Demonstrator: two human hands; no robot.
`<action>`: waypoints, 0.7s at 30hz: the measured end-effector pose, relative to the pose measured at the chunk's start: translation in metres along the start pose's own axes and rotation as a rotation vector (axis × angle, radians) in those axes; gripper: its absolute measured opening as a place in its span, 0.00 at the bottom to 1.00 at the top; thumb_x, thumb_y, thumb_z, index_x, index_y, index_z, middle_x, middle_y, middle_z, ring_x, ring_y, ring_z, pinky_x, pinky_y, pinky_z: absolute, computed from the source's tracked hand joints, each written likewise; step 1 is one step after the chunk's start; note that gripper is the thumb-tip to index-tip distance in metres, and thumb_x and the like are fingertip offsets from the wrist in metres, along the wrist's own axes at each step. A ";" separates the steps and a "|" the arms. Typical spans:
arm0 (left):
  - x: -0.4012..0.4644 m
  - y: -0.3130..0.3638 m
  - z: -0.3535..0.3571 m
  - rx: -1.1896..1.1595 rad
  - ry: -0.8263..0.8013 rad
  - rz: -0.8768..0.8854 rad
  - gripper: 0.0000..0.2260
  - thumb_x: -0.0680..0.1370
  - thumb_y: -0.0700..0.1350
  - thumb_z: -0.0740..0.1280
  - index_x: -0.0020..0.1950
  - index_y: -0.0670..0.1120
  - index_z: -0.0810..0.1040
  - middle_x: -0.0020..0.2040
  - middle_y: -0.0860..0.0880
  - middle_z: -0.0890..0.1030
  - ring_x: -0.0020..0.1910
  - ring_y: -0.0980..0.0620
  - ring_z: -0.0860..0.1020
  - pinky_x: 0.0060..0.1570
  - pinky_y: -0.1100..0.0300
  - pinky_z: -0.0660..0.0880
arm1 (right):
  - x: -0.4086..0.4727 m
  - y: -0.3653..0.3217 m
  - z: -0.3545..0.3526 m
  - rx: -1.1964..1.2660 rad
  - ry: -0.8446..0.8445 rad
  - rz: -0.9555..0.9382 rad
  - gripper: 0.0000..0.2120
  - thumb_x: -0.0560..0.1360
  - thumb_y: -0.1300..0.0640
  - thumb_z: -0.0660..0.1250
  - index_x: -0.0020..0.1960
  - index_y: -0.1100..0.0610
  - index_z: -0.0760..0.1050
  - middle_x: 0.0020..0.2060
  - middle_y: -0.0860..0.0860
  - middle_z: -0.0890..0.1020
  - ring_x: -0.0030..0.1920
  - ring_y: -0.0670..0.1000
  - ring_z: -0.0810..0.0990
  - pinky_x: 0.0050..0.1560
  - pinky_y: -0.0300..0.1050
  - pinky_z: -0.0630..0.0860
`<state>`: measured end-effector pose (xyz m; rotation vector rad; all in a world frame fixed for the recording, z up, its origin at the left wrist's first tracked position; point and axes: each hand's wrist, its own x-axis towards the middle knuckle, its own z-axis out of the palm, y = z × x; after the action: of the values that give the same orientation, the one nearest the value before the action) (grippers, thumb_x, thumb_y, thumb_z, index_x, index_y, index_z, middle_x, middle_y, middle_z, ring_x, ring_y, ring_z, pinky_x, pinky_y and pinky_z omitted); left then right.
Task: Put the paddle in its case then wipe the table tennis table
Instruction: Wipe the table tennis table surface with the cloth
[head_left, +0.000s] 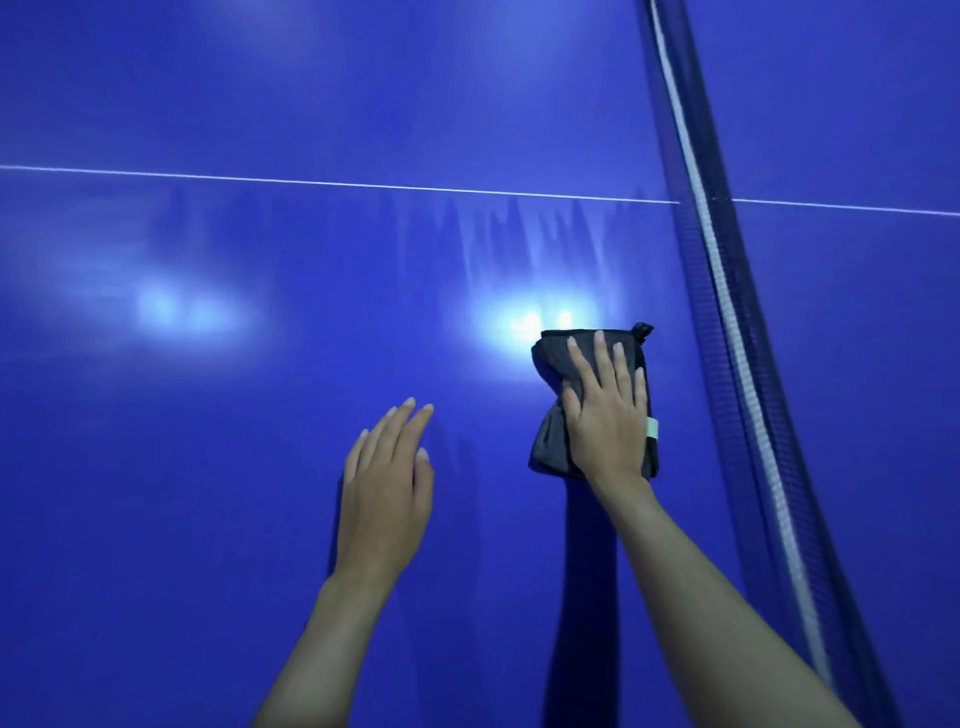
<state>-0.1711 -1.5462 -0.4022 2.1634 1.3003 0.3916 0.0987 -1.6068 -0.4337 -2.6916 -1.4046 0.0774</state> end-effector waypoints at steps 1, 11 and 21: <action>0.005 0.012 0.010 -0.001 -0.006 -0.001 0.21 0.84 0.44 0.58 0.77 0.50 0.70 0.78 0.53 0.69 0.78 0.52 0.65 0.77 0.44 0.63 | 0.001 0.020 -0.003 -0.001 -0.009 0.009 0.28 0.84 0.45 0.49 0.85 0.44 0.54 0.84 0.49 0.55 0.84 0.53 0.53 0.83 0.58 0.53; 0.048 0.063 0.051 0.057 -0.037 -0.005 0.20 0.84 0.40 0.61 0.77 0.50 0.70 0.78 0.53 0.69 0.78 0.52 0.65 0.76 0.43 0.63 | 0.037 0.129 -0.040 0.463 -0.096 0.060 0.28 0.86 0.59 0.62 0.83 0.47 0.60 0.85 0.46 0.48 0.76 0.28 0.36 0.60 0.14 0.41; 0.077 0.053 0.052 0.042 0.027 -0.038 0.20 0.85 0.43 0.58 0.77 0.50 0.70 0.78 0.54 0.69 0.78 0.54 0.65 0.78 0.45 0.60 | 0.111 0.115 -0.016 0.233 -0.050 0.153 0.28 0.86 0.43 0.53 0.84 0.42 0.53 0.85 0.44 0.47 0.80 0.56 0.62 0.72 0.56 0.67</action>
<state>-0.0700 -1.5151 -0.4140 2.1715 1.3746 0.3829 0.2572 -1.5821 -0.4309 -2.6127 -1.1205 0.3022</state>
